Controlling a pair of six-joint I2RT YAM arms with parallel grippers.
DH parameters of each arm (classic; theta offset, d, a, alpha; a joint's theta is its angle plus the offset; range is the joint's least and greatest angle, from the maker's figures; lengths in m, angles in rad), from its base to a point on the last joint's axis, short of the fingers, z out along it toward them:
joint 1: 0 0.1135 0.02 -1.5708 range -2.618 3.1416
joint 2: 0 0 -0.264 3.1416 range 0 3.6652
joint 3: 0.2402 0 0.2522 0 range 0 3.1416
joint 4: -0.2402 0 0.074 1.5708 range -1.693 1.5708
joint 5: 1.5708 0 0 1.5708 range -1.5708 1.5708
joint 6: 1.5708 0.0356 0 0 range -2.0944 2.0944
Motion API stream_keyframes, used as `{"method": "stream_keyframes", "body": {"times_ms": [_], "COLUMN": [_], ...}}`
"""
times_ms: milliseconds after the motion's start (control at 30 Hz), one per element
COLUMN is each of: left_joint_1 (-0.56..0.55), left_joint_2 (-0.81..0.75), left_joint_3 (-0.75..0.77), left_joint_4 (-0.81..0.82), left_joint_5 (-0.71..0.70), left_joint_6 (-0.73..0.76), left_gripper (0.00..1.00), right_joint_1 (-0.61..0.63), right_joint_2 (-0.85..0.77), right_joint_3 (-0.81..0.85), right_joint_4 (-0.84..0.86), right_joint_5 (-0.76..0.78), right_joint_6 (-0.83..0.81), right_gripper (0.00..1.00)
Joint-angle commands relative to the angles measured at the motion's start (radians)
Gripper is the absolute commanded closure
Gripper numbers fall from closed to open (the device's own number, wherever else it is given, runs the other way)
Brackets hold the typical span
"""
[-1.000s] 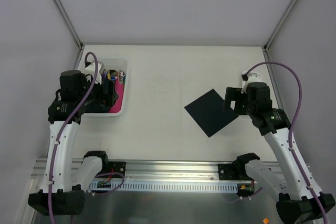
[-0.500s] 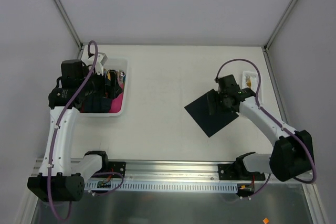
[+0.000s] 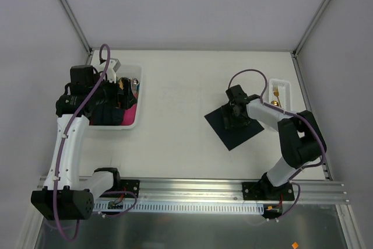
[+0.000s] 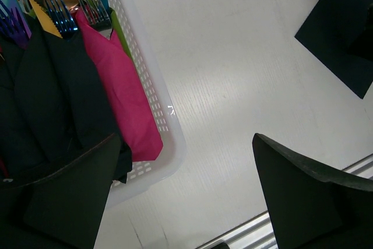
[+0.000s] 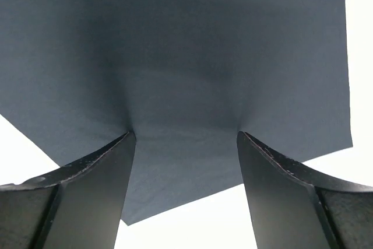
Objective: Place the utensils on the paper napkin and roll it up
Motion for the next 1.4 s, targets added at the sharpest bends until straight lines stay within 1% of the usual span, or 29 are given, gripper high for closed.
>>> {"method": "stream_keyframes", "body": {"times_ms": [0, 167, 200, 500, 633, 733, 1000, 1233, 1300, 1367], "left_joint_1": [0.002, 0.003, 0.003, 0.005, 0.005, 0.006, 0.007, 0.008, 0.010, 0.010], "left_joint_2": [-0.023, -0.040, -0.041, -0.069, -0.075, -0.080, -0.081, -0.081, -0.083, -0.086], "left_joint_3": [0.033, 0.028, 0.028, 0.019, 0.021, 0.022, 0.013, 0.007, 0.005, 0.007], "left_joint_4": [0.000, 0.000, 0.000, 0.000, 0.000, 0.000, -0.002, 0.001, 0.000, -0.002], "left_joint_5": [-0.007, -0.024, -0.024, -0.035, -0.053, -0.070, -0.069, -0.063, -0.063, -0.063], "left_joint_6": [0.013, 0.011, 0.011, 0.007, 0.002, -0.003, 0.007, 0.008, 0.010, 0.013], "left_gripper": [0.01, 0.01, 0.01, 0.01, 0.01, 0.01, 0.01, 0.01, 0.01, 0.01], "right_joint_1": [0.007, 0.047, 0.070, 0.219, 0.233, 0.248, 0.302, 0.302, 0.303, 0.303], "right_joint_2": [0.050, 0.089, 0.093, 0.181, 0.190, 0.182, 0.174, 0.178, 0.179, 0.187], "right_joint_3": [0.037, 0.060, 0.062, 0.157, 0.187, 0.189, 0.224, 0.239, 0.241, 0.243], "right_joint_4": [0.073, 0.082, 0.087, 0.044, 0.019, 0.019, 0.006, -0.016, -0.016, -0.017], "right_joint_5": [0.024, -0.011, -0.029, -0.042, -0.062, -0.073, -0.048, -0.036, -0.034, -0.042], "right_joint_6": [0.032, 0.052, 0.077, 0.121, 0.219, 0.245, 0.214, 0.178, 0.161, 0.124], "right_gripper": [0.26, 0.28, 0.28, 0.28, 0.31, 0.31, 0.31, 0.32, 0.33, 0.36]}}
